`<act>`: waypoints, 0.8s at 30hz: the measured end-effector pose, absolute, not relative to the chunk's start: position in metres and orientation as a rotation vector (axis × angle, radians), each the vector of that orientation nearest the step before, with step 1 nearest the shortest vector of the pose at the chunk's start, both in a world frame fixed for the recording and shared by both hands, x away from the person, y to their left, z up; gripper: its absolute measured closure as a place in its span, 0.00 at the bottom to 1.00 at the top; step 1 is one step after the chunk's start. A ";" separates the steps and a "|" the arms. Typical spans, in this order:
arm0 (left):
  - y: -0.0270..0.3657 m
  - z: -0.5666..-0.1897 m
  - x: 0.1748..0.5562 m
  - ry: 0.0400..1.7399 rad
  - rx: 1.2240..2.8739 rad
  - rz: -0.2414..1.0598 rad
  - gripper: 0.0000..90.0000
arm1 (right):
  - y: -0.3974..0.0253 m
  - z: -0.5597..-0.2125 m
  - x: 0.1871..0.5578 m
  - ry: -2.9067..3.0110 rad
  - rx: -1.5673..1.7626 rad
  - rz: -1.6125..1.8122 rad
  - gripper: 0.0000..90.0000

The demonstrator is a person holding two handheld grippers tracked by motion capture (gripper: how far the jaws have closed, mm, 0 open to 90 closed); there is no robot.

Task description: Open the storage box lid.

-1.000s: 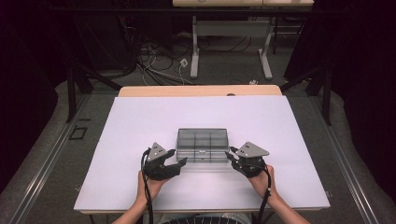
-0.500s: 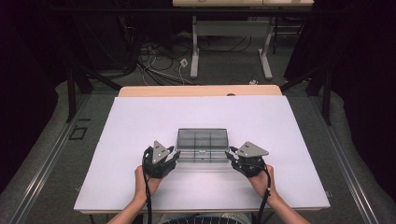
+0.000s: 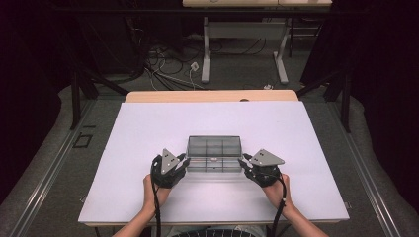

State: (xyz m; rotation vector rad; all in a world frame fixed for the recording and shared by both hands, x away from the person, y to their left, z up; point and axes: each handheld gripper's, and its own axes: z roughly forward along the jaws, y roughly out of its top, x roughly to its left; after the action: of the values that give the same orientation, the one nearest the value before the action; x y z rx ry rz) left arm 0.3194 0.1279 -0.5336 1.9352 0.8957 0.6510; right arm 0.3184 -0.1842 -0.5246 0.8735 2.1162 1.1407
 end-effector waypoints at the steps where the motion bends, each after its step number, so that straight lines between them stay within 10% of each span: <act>1: 0.128 -0.533 0.319 0.896 1.933 0.649 0.81 | -0.183 -0.524 0.319 2.113 0.875 1.133 0.78; 24: 0.129 -0.518 0.326 0.832 1.909 0.709 0.83 | -0.177 -0.507 0.332 2.092 0.850 1.090 0.78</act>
State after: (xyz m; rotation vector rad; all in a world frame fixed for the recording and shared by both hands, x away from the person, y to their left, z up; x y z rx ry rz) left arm 0.3263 0.1292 -0.5184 1.9090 0.8318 0.7093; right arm 0.3323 -0.1770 -0.5073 0.8505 2.0920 1.0905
